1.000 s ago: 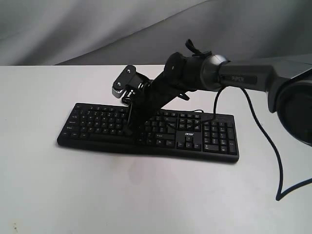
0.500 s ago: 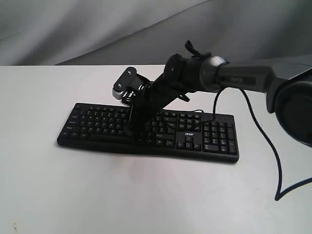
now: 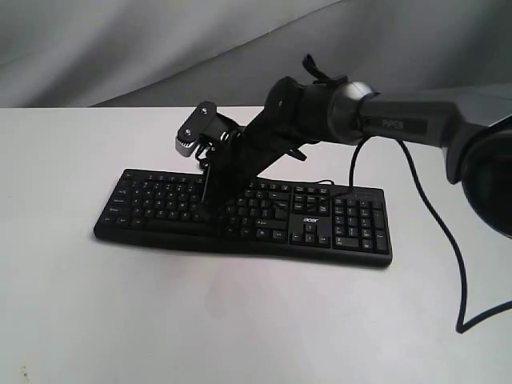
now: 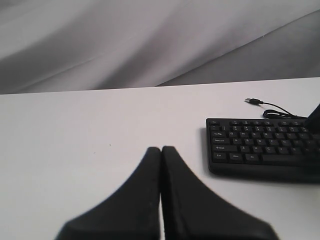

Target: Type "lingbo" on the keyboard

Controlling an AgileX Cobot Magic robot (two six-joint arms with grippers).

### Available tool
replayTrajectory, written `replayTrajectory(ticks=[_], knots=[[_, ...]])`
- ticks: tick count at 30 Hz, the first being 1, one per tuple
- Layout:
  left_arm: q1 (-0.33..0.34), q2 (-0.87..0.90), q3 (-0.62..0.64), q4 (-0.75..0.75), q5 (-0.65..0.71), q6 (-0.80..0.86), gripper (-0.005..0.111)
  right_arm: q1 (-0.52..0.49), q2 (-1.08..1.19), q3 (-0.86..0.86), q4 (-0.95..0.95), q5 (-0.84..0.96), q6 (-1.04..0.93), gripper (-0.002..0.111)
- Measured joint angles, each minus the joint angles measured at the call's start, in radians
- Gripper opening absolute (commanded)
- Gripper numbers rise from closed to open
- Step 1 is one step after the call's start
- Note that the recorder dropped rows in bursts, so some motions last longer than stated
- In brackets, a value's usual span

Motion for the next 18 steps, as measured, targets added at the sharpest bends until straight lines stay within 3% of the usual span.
replayTrajectory(ticks=[18], knots=[[0.0,0.0,0.0,0.0,0.0,0.0,0.001,0.047,0.006,0.0,0.0,0.013,0.0,0.0]])
